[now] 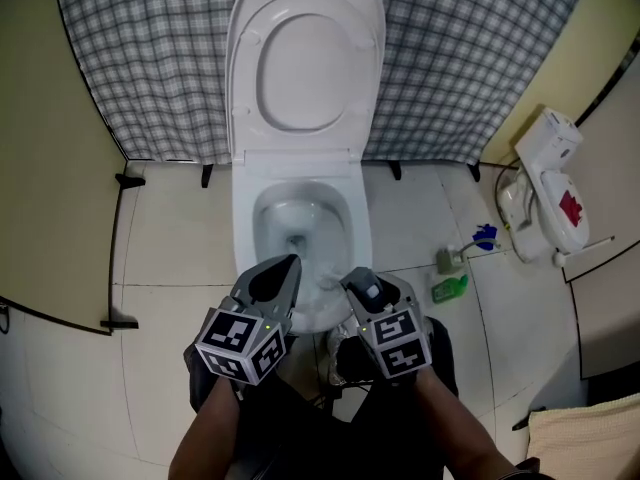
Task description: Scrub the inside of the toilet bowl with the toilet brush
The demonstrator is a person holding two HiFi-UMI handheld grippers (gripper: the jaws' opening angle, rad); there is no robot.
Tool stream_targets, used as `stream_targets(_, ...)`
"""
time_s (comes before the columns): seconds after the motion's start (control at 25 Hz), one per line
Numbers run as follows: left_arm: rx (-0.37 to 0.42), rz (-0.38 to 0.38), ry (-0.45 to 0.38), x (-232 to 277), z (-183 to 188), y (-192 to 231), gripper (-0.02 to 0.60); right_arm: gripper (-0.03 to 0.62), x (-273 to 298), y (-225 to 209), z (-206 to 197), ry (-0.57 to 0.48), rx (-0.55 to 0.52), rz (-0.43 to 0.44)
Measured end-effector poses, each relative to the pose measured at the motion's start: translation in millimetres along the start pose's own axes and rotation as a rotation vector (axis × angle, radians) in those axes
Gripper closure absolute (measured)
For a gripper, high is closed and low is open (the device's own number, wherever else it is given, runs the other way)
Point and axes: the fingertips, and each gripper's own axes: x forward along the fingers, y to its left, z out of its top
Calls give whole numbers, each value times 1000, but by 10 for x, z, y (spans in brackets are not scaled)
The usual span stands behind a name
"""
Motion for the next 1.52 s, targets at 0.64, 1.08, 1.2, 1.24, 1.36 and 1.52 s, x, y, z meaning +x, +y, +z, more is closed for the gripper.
stream_targets(0.64, 19, -19, -6, -8, 13, -139, 572, 391, -129, -4, 15, 73, -66, -54)
stream_targets(1.08, -55, -17, 45, 115, -324, 105, 572, 390, 470, -325, 345, 34, -181, -140)
stream_targets(1.2, -74, -19, 67, 122, -396, 149, 572, 390, 611, -452, 421, 12, -177, -153)
stream_targets(1.24, -75, -22, 74, 126, -403, 153, 572, 390, 655, -497, 466, -2, -172, -157)
stream_targets(1.36, -74, -23, 89, 127, -437, 180, 572, 390, 806, -580, 609, -55, -174, -152)
stream_targets(1.52, -67, 1, 99, 83, -510, 284, 572, 390, 1013, -586, 768, -118, -152, -117)
